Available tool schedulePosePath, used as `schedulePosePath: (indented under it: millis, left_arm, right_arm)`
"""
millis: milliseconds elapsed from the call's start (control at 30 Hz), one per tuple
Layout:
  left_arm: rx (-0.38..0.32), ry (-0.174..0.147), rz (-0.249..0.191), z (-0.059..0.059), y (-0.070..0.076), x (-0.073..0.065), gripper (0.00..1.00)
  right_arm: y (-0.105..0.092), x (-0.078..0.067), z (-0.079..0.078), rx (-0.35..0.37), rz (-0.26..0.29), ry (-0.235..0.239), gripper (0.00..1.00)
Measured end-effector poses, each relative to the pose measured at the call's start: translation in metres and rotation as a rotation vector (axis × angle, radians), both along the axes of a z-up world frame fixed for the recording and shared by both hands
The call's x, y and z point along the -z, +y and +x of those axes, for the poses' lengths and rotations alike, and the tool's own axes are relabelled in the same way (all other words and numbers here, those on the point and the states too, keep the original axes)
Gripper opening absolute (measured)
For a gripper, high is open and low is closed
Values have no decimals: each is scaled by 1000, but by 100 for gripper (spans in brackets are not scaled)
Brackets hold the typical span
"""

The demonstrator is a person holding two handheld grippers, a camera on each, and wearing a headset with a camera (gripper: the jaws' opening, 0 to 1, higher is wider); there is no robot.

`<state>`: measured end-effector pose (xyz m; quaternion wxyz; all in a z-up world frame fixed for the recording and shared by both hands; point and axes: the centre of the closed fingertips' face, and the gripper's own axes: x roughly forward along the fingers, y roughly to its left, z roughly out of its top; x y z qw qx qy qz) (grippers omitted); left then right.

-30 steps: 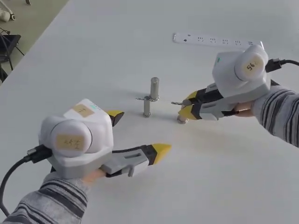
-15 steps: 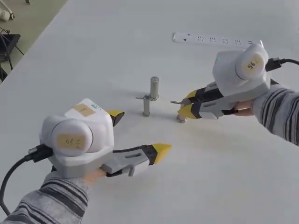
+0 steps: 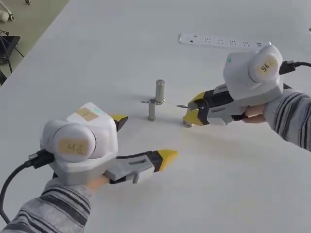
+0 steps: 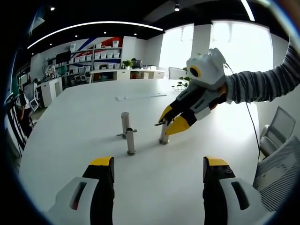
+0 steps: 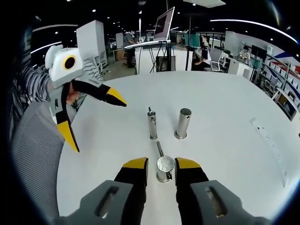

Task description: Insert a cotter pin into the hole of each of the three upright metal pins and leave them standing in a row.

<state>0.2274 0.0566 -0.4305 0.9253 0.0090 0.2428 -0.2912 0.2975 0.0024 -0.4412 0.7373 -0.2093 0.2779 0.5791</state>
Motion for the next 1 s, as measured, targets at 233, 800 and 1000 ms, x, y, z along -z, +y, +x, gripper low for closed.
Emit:
schedulePosePath:
  millis: [233, 800, 1000]
  left_arm:
    - [-1, -1, 1, 0, 1, 0, 77]
    - [-18, -4, 8, 1, 8, 1, 77]
    - [-25, -2, 6, 1, 11, 2, 77]
  right_arm:
    - [11, -22, 13, 74, 98, 5, 25]
    - [45, -14, 46, 139, 117, -24, 25]
    - [57, -6, 57, 149, 120, -5, 24]
